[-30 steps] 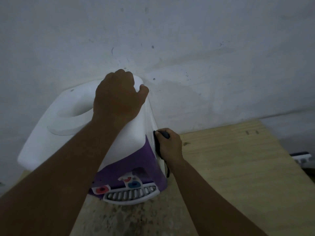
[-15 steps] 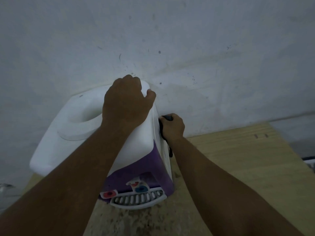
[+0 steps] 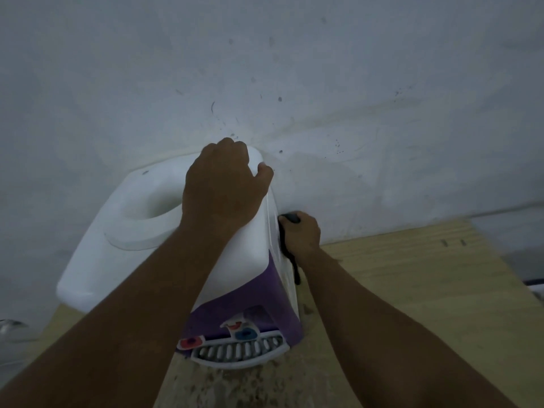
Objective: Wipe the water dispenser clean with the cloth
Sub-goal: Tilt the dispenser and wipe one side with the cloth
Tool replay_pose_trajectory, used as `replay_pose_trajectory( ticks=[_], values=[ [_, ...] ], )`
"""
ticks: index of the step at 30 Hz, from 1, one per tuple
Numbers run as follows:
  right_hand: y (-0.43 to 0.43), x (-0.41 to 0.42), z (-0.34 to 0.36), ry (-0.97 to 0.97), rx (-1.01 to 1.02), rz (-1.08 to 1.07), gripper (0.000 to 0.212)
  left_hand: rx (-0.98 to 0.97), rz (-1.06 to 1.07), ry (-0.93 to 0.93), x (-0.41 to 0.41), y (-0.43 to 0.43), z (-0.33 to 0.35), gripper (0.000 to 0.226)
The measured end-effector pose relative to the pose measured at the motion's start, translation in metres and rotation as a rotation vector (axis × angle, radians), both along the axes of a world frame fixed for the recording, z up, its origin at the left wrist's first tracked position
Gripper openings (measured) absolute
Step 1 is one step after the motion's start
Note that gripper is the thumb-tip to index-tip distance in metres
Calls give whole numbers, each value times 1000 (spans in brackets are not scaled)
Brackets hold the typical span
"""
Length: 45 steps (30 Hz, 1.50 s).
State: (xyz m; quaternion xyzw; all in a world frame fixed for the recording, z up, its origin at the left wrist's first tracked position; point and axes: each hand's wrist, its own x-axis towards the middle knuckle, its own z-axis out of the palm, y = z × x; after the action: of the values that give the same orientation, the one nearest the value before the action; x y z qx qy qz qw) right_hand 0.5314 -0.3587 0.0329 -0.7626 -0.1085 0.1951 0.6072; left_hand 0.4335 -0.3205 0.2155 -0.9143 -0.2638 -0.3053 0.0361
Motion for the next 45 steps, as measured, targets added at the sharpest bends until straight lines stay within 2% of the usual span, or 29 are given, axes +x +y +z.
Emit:
replay_pose_trajectory(
  ticks=[4, 9, 13, 20, 23, 30, 36, 38, 42, 45],
  values=[
    [-19, -10, -12, 50, 30, 82, 17, 13, 8, 10, 0, -1, 0, 30],
    [-47, -38, -11, 106, 183, 103, 16, -18, 5, 6, 0, 0, 2, 30],
    [-55, -43, -2, 60, 271, 99, 13, -21, -2, 1, 0, -3, 2, 30],
    [-22, -21, 15, -67, 48, 63, 17, -14, 5, 5, 0, -1, 2, 31],
    [-15, -19, 20, -61, 36, 37, 17, -17, 13, 7, 0, -1, 2, 30],
    [-46, -53, 26, 150, 413, 57, 8, -19, 9, -1, 0, -1, 1, 29],
    [-77, -84, 20, 172, 624, 97, 4, -14, 1, 5, -1, -1, 1, 30],
    [-82, -92, 6, 141, 563, 101, 5, -5, 2, 10, -1, -2, 1, 30],
    [-84, -100, -44, 115, 220, 63, 13, -5, -5, 9, -2, -3, 2, 31],
    [-80, -97, -70, 133, 70, 77, 18, -23, -8, 6, -1, -3, 4, 31]
  ],
)
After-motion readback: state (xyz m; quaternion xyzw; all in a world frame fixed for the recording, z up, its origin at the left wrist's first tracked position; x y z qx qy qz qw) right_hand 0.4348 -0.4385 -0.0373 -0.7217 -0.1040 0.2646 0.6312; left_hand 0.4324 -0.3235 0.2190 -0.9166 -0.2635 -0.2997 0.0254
